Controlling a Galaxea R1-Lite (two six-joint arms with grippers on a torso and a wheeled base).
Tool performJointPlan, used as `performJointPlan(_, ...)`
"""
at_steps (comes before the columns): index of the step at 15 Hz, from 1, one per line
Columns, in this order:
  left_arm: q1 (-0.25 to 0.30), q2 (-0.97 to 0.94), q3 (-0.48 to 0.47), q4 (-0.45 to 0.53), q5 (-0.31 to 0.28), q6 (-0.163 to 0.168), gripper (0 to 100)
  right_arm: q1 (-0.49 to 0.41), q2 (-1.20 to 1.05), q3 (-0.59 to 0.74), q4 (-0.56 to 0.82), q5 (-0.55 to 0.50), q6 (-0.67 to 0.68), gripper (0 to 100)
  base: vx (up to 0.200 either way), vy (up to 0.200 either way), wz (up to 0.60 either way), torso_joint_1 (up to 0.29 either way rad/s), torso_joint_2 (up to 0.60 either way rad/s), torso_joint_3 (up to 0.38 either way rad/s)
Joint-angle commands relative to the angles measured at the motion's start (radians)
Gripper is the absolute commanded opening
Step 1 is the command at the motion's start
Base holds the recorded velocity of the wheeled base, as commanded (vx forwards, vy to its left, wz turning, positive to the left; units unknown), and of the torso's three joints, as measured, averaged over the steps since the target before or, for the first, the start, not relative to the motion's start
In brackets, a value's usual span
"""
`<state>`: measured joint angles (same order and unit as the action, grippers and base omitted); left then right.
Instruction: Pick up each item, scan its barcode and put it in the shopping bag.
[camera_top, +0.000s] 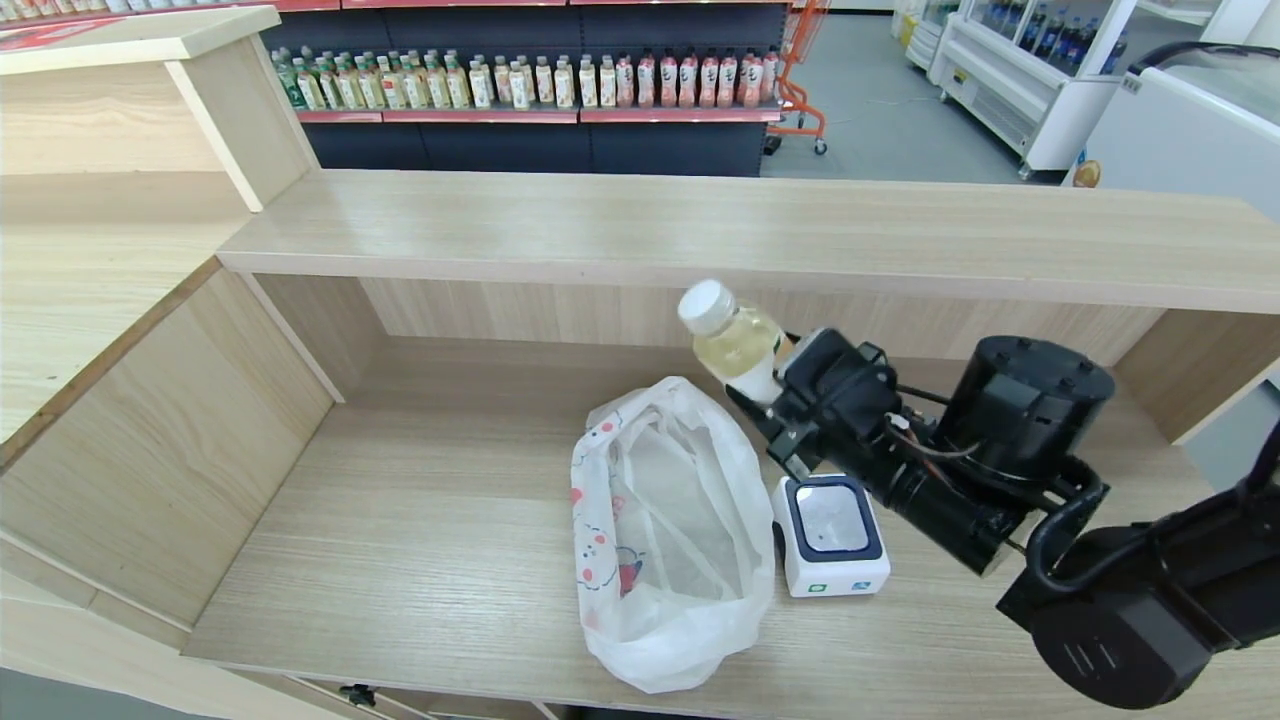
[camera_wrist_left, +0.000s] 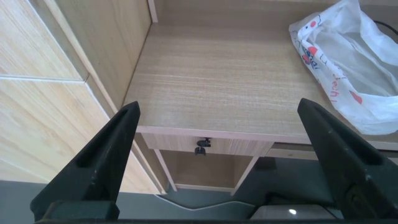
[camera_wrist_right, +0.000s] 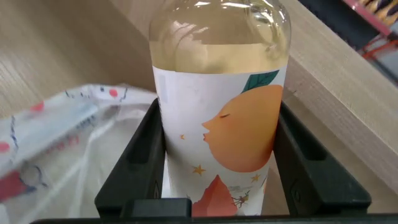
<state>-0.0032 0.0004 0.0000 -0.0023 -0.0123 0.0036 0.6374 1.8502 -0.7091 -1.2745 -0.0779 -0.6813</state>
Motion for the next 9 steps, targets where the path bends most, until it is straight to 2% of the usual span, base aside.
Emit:
performJointPlan(1, 0.000, 0.000, 0.000, -0.001, 0.000, -0.001, 100, 0.034, -0.074, -0.073, 0.063, -0.036, 0.131, 0, 0.000, 0.000, 0.00, 0.000, 0.00, 0.000)
performJointPlan(3, 0.000, 0.000, 0.000, -0.001, 0.000, -0.001, 100, 0.030, -0.080, -0.069, 0.115, -0.036, 0.358, 0, 0.000, 0.000, 0.00, 0.000, 0.00, 0.000)
performJointPlan(5, 0.000, 0.000, 0.000, -0.001, 0.000, -0.001, 100, 0.027, -0.072, -0.069, 0.136, -0.026, 0.509, 0, 0.000, 0.000, 0.00, 0.000, 0.00, 0.000)
performJointPlan(7, 0.000, 0.000, 0.000, -0.001, 0.000, -0.001, 100, 0.022, -0.052, -0.050, 0.129, 0.036, 0.595, 0, 0.000, 0.000, 0.00, 0.000, 0.00, 0.000)
performJointPlan(9, 0.000, 0.000, 0.000, -0.001, 0.000, -0.001, 100, 0.018, -0.031, -0.039, 0.122, 0.104, 0.594, 0, 0.000, 0.000, 0.00, 0.000, 0.00, 0.000)
